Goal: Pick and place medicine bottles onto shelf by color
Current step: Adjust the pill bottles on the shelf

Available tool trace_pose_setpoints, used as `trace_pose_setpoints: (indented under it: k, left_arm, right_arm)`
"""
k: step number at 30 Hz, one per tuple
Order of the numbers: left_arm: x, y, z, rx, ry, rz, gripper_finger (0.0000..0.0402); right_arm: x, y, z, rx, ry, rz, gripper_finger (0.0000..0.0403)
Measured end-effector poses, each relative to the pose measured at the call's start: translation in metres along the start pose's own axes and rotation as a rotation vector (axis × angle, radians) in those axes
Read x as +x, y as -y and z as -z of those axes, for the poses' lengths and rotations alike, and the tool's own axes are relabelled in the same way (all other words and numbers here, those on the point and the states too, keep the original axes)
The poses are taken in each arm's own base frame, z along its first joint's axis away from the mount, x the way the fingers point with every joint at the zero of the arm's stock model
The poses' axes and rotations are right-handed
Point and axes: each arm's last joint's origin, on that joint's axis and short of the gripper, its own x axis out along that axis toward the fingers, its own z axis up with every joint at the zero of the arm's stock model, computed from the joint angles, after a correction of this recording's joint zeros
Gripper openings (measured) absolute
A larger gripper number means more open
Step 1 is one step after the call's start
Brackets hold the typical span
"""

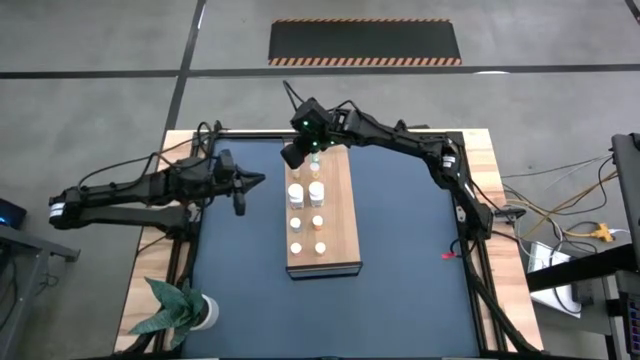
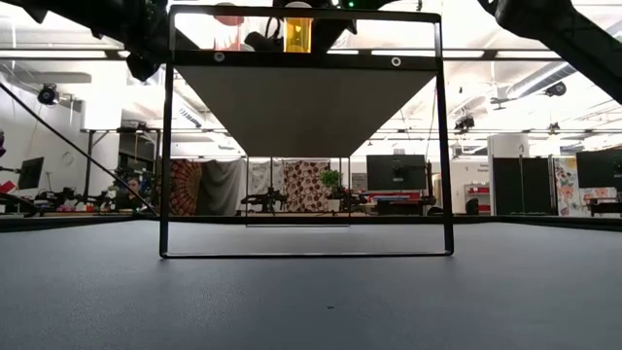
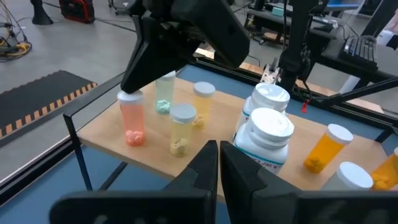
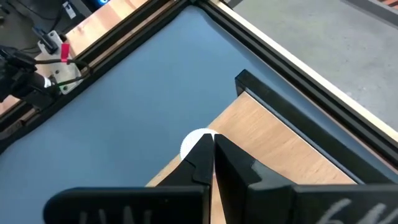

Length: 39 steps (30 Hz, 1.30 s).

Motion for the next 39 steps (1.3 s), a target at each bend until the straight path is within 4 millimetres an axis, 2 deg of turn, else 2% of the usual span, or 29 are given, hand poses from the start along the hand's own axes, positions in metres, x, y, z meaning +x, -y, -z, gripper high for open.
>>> trace_pose_setpoints:
  k: [18, 27, 33, 39]
  left_arm:
    - [-0.007, -0.002, 0.002, 0.003, -0.020, -0.001, 0.0000]
    - [-0.007, -0.002, 0.003, 0.003, -0.022, -0.002, 0.0000]
    - [-0.007, -0.002, 0.003, 0.003, -0.022, -0.002, 0.0000]
    - [-0.007, -0.002, 0.003, 0.003, -0.022, -0.006, 0.0000]
  right_arm:
    - [-0.002, 0.000, -0.002, 0.005, 0.009, -0.012, 0.0009]
    - [-0.017, -0.005, -0.014, 0.013, 0.067, -0.038, 0.0009]
    - [-0.016, -0.012, -0.009, 0.000, 0.041, -0.081, 0.0009]
    - [-0.004, -0.014, -0.001, -0.007, 0.000, -0.070, 0.0009]
